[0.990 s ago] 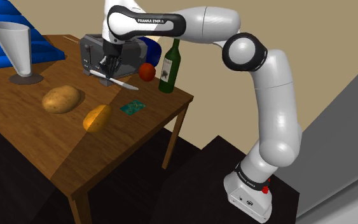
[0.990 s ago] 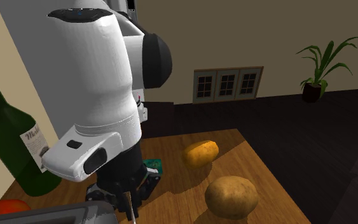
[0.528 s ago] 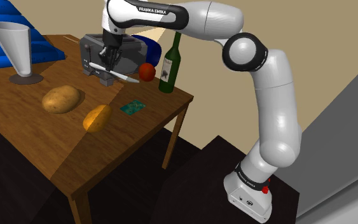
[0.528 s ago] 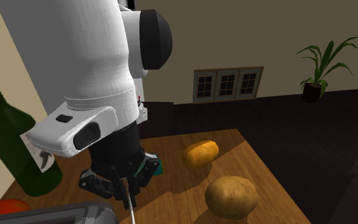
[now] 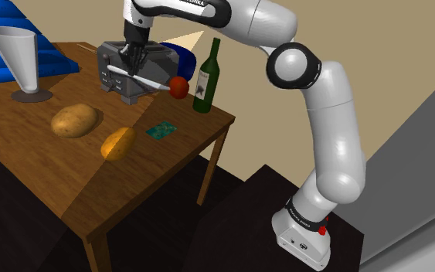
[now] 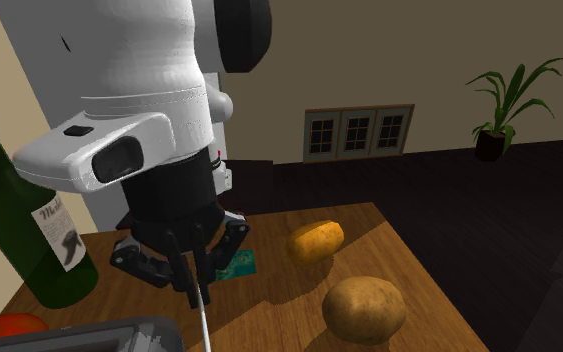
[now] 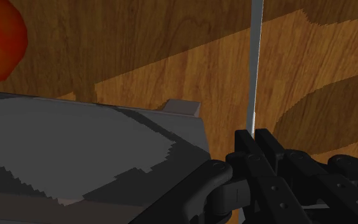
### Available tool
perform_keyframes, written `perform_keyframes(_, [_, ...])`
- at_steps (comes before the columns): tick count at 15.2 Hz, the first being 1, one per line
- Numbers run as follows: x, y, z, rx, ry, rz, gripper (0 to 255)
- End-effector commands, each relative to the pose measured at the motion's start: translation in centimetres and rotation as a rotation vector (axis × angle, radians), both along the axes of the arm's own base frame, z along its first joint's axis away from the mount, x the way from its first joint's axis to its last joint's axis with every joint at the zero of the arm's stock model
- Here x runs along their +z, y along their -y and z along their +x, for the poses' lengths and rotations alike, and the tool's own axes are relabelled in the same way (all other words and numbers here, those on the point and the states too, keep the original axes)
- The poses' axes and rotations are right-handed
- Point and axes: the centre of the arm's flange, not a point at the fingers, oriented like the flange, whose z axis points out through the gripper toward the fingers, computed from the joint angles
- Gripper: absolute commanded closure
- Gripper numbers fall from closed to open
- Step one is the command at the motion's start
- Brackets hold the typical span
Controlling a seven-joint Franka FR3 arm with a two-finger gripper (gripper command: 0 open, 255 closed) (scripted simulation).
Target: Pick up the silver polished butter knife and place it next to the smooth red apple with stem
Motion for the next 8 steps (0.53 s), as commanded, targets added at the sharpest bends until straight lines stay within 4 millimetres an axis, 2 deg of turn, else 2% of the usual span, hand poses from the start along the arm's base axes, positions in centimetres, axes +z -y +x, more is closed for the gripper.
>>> perform_keyframes(1, [1.1,0.1,-0.1,0.0,-0.001,0.0,255])
perform_keyframes(8, [4.8,0.1,-0.1,0.0,-0.001,0.0,255])
